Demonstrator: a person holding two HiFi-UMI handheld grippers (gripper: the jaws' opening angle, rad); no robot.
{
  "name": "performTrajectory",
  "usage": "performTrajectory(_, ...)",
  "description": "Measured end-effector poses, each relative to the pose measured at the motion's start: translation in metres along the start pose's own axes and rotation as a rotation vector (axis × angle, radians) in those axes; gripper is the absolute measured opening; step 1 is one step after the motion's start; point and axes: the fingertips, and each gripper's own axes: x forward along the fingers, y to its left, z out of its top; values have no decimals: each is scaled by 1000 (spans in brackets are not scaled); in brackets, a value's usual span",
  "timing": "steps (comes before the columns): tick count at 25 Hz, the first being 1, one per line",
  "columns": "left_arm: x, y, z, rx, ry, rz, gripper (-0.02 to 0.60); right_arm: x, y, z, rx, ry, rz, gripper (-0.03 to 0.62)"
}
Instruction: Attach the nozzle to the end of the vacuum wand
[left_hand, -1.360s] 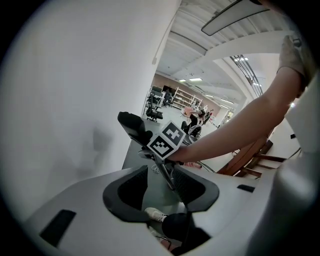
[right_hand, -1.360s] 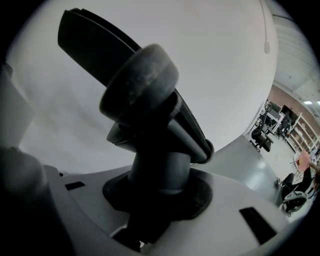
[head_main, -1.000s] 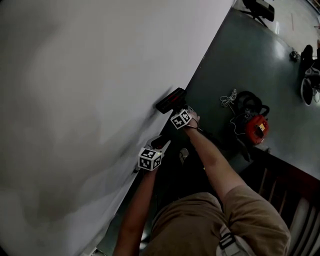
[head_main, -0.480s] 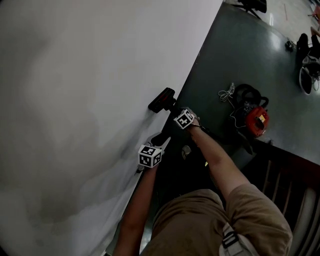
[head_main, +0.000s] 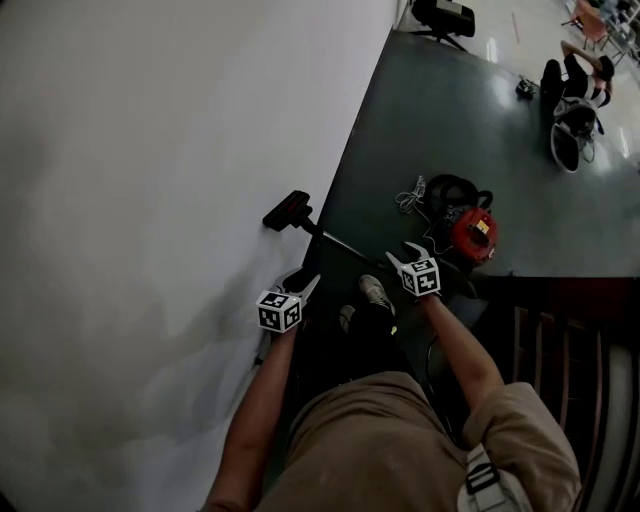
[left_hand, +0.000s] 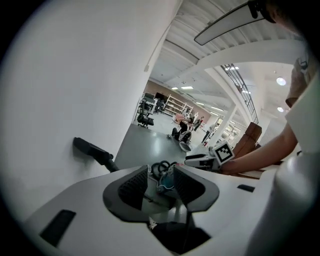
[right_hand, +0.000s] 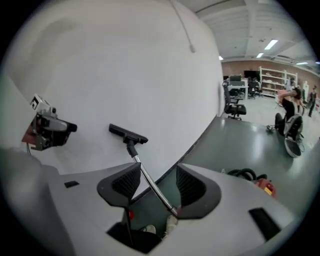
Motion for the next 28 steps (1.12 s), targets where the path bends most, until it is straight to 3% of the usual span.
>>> performTrajectory(7, -22, -93, 39, 17, -116, -98, 172, -231, -35, 51, 117, -329, -116, 229)
performTrajectory(14, 6, -181, 68, 115, -132, -155, 172, -430, -70, 78, 206, -581, -193, 216)
performTrajectory(21, 24, -312, 71, 167, -163, -229, 172, -598, -60, 63, 205, -756, -197, 212)
performTrajectory(28, 29, -455, 66, 337, -230, -383, 172, -696, -64, -8, 140, -817, -377, 212)
